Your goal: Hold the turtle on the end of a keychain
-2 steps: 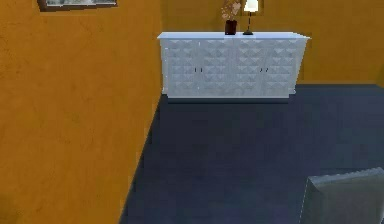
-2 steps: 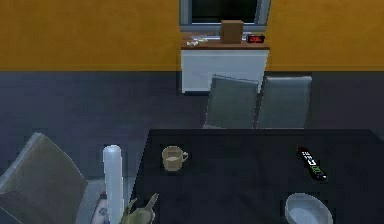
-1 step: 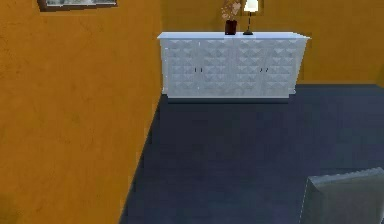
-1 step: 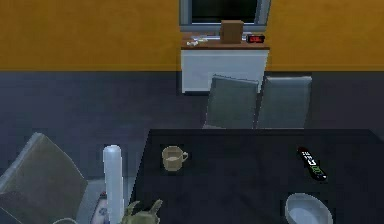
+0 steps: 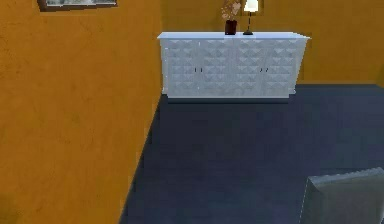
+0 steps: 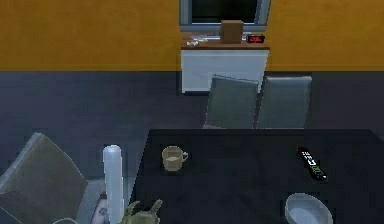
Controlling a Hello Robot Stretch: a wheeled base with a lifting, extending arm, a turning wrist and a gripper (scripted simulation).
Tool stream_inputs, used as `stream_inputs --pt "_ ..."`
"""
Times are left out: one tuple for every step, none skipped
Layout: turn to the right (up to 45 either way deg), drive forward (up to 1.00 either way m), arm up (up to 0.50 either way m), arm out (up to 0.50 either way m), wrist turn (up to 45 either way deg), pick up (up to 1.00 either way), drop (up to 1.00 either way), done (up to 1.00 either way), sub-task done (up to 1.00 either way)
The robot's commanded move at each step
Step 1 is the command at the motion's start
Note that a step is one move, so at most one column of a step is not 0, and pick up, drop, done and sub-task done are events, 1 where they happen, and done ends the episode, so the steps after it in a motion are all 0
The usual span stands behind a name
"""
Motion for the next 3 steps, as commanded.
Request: stream_inputs --pt "0.0 0.00 0.00 0.12 0.0 0.00 0.00 0.00 0.00" --pt "0.0 0.00 0.00 0.00 45.0 0.00 0.00 0.00 0.00" --pt "0.0 0.00 0.00 0.00 45.0 0.00 0.00 0.00 0.00"
